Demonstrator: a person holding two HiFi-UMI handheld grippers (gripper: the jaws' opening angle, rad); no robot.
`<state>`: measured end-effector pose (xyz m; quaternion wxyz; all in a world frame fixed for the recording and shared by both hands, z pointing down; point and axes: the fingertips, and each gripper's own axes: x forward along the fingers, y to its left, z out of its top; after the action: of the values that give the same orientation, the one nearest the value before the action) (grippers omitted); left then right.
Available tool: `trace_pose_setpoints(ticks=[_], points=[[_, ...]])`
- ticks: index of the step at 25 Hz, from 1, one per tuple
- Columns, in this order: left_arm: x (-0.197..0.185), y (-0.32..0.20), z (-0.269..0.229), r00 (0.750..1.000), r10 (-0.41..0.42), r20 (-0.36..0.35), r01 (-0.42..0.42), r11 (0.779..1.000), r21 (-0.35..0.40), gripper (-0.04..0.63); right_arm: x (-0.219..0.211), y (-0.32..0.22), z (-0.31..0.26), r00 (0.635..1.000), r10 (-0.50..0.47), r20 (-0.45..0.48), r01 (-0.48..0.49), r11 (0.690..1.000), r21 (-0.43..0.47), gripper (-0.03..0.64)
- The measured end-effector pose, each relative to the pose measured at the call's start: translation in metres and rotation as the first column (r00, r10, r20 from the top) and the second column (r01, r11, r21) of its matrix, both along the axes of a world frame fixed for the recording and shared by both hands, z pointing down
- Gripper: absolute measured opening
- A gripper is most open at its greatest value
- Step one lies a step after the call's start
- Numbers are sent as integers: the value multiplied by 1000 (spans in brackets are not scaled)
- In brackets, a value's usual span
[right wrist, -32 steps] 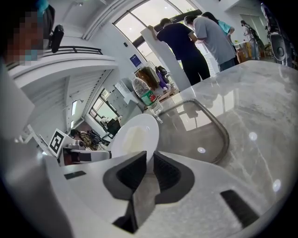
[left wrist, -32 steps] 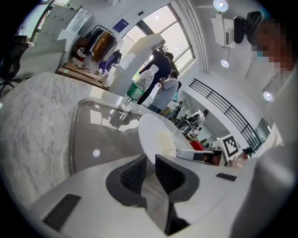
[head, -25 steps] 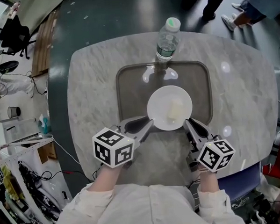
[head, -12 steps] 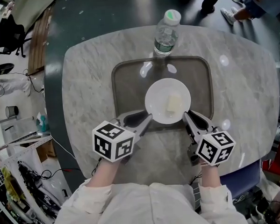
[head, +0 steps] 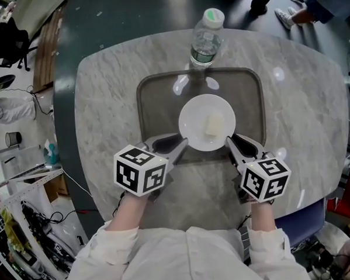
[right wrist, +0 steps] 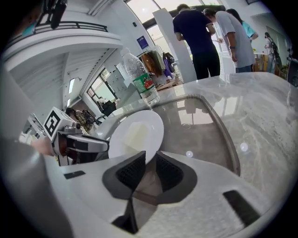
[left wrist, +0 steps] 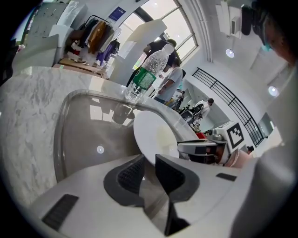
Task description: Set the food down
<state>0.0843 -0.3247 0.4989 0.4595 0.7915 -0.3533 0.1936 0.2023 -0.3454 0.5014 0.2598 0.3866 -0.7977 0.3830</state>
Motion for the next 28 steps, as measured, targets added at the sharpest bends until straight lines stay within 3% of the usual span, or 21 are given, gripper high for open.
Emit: trace_pose_setpoints(ticks=[11,22,28], points=[[-2,-2,4,999,-13,35,13,1000,-9,64,-3,0,5,991,-52,-120,54,998,13,43],[-10,-7,3,995,-88,40,88,996,0,64,-4,0,-3,993,-23,-116,32,997,77,54],[-15,0,-5,997,-59,40,59,998,10,64,-4,4,-13,995,10,-95,0,995,97,65]])
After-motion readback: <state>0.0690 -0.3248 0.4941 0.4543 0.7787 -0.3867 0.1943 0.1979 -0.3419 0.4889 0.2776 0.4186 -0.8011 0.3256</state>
